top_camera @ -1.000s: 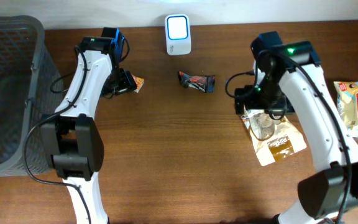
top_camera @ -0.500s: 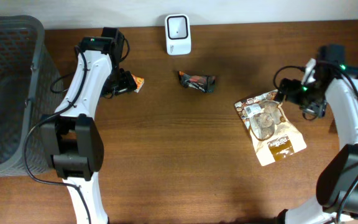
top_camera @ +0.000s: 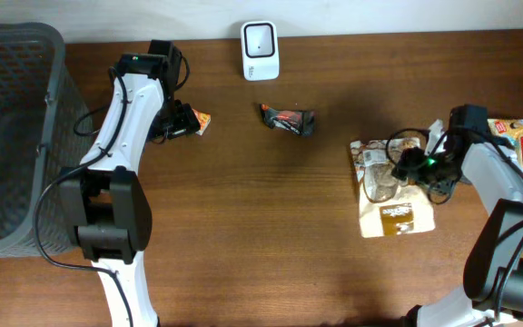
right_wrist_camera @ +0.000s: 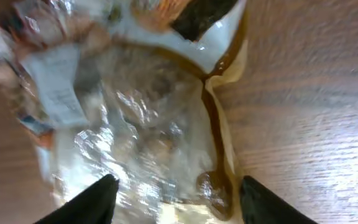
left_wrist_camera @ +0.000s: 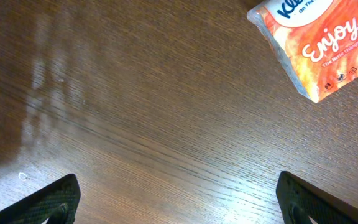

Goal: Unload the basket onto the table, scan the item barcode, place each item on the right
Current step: 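Grasp the clear-and-brown bread bag with the right gripper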

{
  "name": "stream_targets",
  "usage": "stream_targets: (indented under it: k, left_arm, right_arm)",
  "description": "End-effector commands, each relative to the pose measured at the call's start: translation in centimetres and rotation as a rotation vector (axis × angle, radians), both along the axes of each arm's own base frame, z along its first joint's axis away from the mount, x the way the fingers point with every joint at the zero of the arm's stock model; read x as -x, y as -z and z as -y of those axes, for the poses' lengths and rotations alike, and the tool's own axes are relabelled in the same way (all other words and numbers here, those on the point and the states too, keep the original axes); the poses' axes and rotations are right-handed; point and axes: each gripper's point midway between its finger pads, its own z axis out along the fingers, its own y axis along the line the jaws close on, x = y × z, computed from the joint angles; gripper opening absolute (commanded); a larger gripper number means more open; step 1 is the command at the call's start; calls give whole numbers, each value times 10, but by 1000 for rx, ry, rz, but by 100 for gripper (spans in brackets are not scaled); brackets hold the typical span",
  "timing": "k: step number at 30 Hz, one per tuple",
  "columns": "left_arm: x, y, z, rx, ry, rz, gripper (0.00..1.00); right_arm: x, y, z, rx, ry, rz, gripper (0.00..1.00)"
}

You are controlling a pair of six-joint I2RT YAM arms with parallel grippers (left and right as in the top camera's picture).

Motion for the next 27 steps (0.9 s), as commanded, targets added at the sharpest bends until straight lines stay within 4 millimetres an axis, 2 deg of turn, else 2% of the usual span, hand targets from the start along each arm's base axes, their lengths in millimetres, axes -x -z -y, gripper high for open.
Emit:
stream_targets:
  k: [1, 3, 4, 5, 6, 8, 11, 16, 20, 24, 26, 27]
  left_arm:
    - [-1, -2, 0, -3, -9, 8, 99]
    - [-1, -2, 0, -3, -9, 8, 99]
    - [-1, -2, 0, -3, -9, 8, 99]
    - [-1, -2, 0, -3, -9, 8, 99]
    - [-1, -2, 0, -3, -9, 8, 99]
    - [-1, -2, 0, -3, -9, 8, 99]
    - [-1, -2, 0, -3, -9, 8, 99]
    - [-1, -2, 0, -3, -9, 8, 99]
    - [-1, -2, 0, -3, -9, 8, 99]
    - [-1, -2, 0, -3, -9, 8, 99]
    - [-1, -2, 0, -3, -9, 8, 99]
    - [-1, -2, 0, -3, -9, 8, 99]
  right_arm:
    - [6, 4, -4, -15, -4, -12, 55]
    - [6, 4, -4, -16, -4, -13, 54]
    - [6, 4, -4, -17, 0, -16, 57]
    - [6, 4, -4, -17, 0, -17, 71]
    - [6, 4, -4, -17, 3, -17, 75]
    - [6, 5, -1, -3, 12, -19, 75]
    - [13, 10, 24, 122, 137, -75, 75]
    - [6, 8, 6, 16, 120, -46, 73]
    - [5, 13, -6, -57, 109, -55, 52]
    - [8, 21, -10, -82, 107, -82, 38]
    - [11, 26, -12, -85, 102, -101, 20]
    - [11, 26, -13, -85, 102, -101, 14]
